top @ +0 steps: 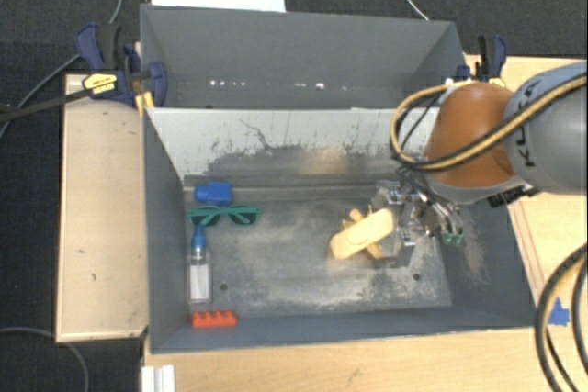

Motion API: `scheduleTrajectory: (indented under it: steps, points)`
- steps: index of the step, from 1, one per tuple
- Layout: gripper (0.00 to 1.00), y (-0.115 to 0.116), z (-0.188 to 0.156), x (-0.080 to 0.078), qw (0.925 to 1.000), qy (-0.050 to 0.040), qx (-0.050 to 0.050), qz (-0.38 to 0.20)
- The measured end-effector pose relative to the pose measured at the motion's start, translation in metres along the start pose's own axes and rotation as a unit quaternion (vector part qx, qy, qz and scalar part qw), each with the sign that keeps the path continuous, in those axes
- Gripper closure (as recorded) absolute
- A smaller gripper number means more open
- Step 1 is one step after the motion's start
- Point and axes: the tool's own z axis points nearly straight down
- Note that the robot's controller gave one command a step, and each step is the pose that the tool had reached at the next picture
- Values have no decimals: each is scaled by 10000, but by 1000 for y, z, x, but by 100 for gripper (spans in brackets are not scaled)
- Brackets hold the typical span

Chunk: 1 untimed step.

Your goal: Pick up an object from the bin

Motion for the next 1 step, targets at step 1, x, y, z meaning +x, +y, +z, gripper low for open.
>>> scheduleTrajectory:
  steps: [1]
  points:
    - [0,34,6,14,9998,21,-8,185]
